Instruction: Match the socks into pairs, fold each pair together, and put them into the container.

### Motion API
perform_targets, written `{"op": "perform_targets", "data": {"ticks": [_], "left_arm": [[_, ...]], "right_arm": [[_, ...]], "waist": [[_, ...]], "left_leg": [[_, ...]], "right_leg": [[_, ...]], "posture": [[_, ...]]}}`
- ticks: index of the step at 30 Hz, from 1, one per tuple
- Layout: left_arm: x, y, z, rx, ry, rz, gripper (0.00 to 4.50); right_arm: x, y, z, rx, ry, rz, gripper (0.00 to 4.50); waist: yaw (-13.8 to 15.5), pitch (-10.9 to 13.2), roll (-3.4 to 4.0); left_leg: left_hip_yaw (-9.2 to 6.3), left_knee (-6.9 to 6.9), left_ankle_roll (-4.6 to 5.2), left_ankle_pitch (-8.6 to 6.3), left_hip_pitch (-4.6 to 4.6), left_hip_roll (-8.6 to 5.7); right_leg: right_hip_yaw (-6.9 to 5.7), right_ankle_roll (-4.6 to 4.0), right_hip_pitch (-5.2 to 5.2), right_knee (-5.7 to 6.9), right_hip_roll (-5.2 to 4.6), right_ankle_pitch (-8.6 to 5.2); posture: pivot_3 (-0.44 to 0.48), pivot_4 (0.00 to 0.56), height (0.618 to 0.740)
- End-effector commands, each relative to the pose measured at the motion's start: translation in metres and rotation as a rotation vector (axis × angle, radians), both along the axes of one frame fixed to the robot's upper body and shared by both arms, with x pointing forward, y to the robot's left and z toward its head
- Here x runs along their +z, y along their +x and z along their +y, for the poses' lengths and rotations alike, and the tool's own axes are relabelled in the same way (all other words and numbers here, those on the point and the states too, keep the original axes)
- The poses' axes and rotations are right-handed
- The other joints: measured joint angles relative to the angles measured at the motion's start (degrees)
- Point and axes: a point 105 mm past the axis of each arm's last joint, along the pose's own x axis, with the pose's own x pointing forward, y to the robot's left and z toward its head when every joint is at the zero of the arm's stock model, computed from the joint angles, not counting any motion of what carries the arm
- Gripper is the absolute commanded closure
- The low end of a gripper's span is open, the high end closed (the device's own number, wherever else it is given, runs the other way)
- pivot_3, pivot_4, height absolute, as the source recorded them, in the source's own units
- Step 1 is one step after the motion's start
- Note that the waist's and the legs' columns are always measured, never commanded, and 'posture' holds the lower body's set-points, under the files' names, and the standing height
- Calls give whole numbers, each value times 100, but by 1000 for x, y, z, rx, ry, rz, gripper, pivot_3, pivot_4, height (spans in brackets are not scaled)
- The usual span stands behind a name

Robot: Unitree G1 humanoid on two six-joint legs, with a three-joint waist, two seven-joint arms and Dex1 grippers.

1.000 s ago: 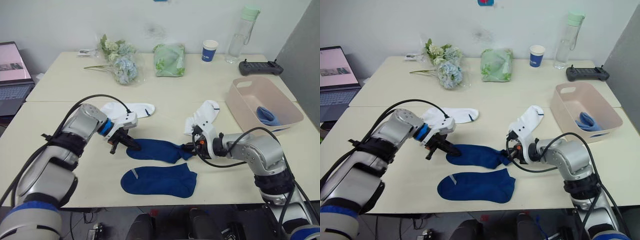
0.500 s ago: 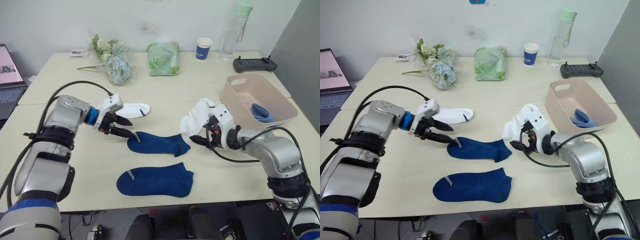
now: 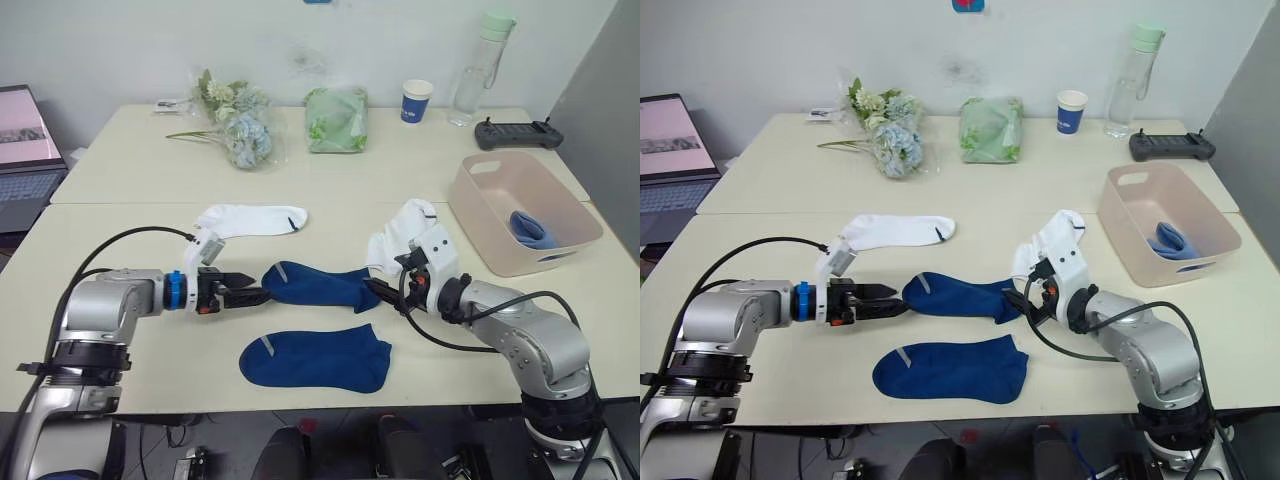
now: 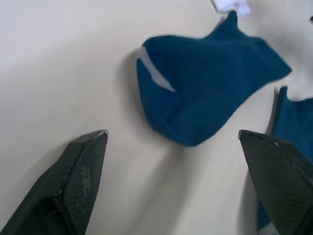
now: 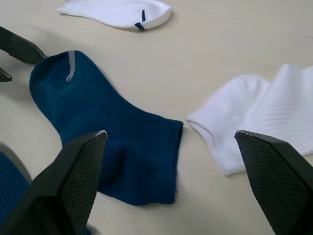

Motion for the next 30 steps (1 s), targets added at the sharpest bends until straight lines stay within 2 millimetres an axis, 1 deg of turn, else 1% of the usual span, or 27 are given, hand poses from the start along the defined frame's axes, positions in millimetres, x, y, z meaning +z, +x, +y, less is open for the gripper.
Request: {"op": "perform_targets", "data": {"ticks": [1, 4, 6, 7, 8, 10, 13, 14, 18, 19, 20, 25, 29, 30], "left_arm": [[-7, 4, -10, 53, -7, -19, 42], [-13, 3, -15, 45, -13, -6, 42], [-14, 4, -16, 48, -9, -8, 42], [-15, 6, -16, 53, -7, -10, 437], [-16, 7, -15, 54, -1, -13, 657], [-17, 7, -17, 44, 5, -15, 1276], [-16, 8, -24, 17, -8, -29, 2244], [-16, 8, -26, 11, -9, -35, 2472], [-15, 8, -31, -4, -21, -48, 3825], [-15, 8, -32, -5, -22, -49, 4149], [-15, 8, -32, -4, -23, -51, 4479], [-16, 12, -27, 22, -16, -71, 4479], [-15, 12, -13, 53, 8, -79, 4500], [-15, 11, -9, 57, 14, -78, 4500]], "right_arm": [[-11, 1, 1, -41, -12, 6, 0], [-28, -4, 7, -20, -62, 44, 0], [-38, -5, 5, -42, -80, 68, 0], [-42, -5, 4, -50, -89, 73, 375], [-45, -6, 4, -48, -98, 81, 620], [-48, -8, 4, -52, -94, 90, 1296], [-45, -10, 7, -51, -63, 92, 2415], [-43, -10, 8, -46, -56, 89, 2666], [-38, -12, 10, -20, -42, 68, 4218], [-37, -12, 10, -20, -42, 68, 4493], [-37, -12, 10, -21, -41, 69, 4500], [-35, -12, 9, -33, -14, 80, 4500], [-24, -13, 6, -31, 51, 73, 3397], [-20, -14, 5, -27, 83, 74, 3012]], "waist": [[25, -7, 1], [29, -22, 10], [25, -27, 15], [23, -29, 17], [22, -33, 17], [21, -38, 15], [18, -42, 15], [17, -43, 15], [11, -42, 16], [6, -42, 15], [6, -42, 15], [4, -42, 15], [1, -42, 16], [1, -42, 16]], "left_leg": [[1, 5, 0, 0, 0, -1], [2, 11, 0, 0, -1, -5], [3, 12, 0, 0, 5, -4], [1, 11, 0, 0, 9, -4], [2, 12, 0, 0, 11, -4], [1, 12, 0, -1, 16, -4], [0, 11, 0, -1, 16, -2], [-1, 11, 1, -1, 16, -2], [-1, 11, 1, -1, 15, -2], [-1, 11, 1, -1, 15, -2], [-2, 11, 1, -1, 15, -1], [-2, 11, 1, -1, 15, 0], [-2, 11, 1, -1, 14, 0], [-3, 11, 1, -1, 14, 0]], "right_leg": [[0, 0, 2, -1, -1, 0], [1, 0, 5, -2, -2, 0], [1, 0, 11, -2, -2, 0], [0, 0, 15, -2, -1, 0], [0, 0, 18, -2, -1, 0], [-1, 0, 23, -6, 0, 0], [-3, 0, 25, -8, 1, -1], [-3, 0, 25, -9, 1, -1], [-3, 0, 25, -9, 2, -1], [-3, 0, 25, -9, 3, -1], [-4, 0, 24, -9, 3, -1], [-3, 0, 24, -9, 4, -1], [-3, 0, 24, -9, 4, -1], [-3, 0, 24, -9, 4, -1]], "posture": [[0, 150, 740], [0, 150, 740], [0, 150, 740], [0, 150, 740], [0, 150, 740], [0, 150, 740], [0, 150, 740], [0, 150, 740], [0, 150, 740], [0, 150, 740], [0, 150, 740], [0, 150, 740], [0, 150, 740], [0, 150, 740]]}}
